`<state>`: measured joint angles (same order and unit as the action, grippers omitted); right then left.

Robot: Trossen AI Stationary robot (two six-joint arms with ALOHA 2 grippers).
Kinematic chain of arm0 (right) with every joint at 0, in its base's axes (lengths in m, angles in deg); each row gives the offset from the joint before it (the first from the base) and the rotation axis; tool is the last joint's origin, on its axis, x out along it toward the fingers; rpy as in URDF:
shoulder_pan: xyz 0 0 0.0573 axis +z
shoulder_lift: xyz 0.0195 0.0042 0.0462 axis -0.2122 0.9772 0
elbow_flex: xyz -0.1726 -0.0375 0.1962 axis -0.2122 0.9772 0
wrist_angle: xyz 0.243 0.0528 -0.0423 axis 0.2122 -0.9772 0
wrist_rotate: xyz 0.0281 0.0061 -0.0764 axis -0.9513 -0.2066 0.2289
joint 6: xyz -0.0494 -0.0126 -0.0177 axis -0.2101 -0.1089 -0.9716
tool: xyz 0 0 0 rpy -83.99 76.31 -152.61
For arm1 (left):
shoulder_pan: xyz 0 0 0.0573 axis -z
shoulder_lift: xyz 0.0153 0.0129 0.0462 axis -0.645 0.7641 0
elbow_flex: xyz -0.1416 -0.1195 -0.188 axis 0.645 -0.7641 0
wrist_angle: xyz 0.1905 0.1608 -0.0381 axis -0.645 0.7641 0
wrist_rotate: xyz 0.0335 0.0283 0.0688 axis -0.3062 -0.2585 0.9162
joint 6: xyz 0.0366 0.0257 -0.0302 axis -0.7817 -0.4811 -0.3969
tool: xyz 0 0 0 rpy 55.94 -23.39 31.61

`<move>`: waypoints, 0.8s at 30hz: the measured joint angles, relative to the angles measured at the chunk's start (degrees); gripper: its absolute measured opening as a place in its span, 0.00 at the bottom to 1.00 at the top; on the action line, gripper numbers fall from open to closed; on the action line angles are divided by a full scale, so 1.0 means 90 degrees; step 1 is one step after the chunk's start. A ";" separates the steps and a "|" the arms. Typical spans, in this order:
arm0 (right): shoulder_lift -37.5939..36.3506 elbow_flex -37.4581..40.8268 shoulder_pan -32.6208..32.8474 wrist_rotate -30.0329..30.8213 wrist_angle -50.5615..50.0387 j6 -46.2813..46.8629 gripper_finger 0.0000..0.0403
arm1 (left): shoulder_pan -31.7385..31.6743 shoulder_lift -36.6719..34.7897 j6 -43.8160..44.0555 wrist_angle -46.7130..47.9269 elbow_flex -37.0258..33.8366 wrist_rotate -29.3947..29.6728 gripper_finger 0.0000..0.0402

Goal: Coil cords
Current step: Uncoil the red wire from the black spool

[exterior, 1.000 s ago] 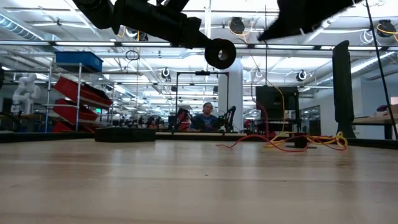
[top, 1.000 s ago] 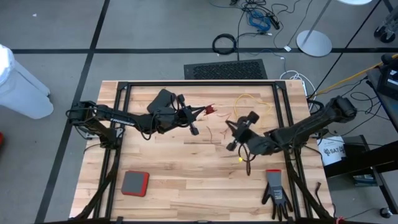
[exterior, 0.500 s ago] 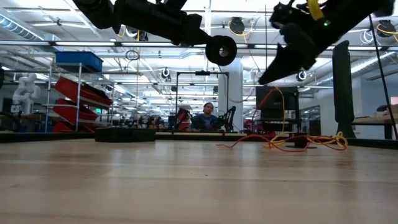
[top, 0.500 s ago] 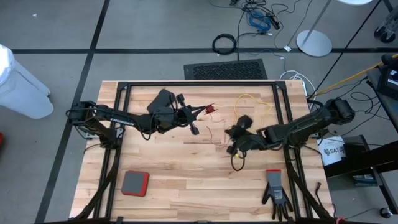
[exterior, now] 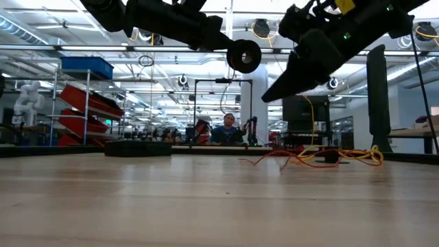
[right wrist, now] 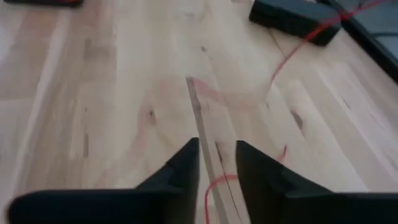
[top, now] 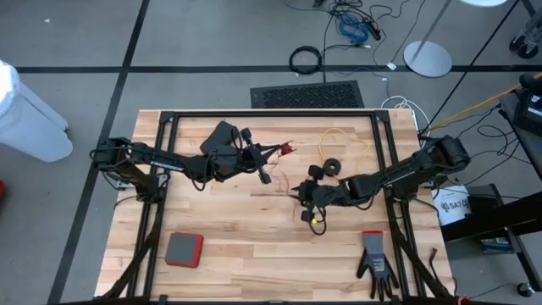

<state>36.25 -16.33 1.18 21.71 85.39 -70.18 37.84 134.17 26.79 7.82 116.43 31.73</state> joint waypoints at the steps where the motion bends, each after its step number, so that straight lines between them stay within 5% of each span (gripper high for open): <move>1: 0.0000 0.0000 0.0000 0.0034 -0.0102 0.0078 0.28 | 0.0000 0.0000 0.0000 -0.0002 0.0000 -0.0001 0.00; 8: 0.0000 0.0000 -0.0010 0.1222 0.0472 -0.0102 0.40 | -0.0002 0.0000 0.0002 -0.0022 0.0000 -0.0005 0.00; 24: 0.1732 0.0000 -0.0894 0.1159 0.4572 -0.1815 0.33 | 0.0000 0.0000 0.0119 -0.0003 0.0000 -0.0139 0.00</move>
<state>51.84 -16.33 -6.87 32.14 126.53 -86.52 37.84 134.17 27.86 7.79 116.43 30.48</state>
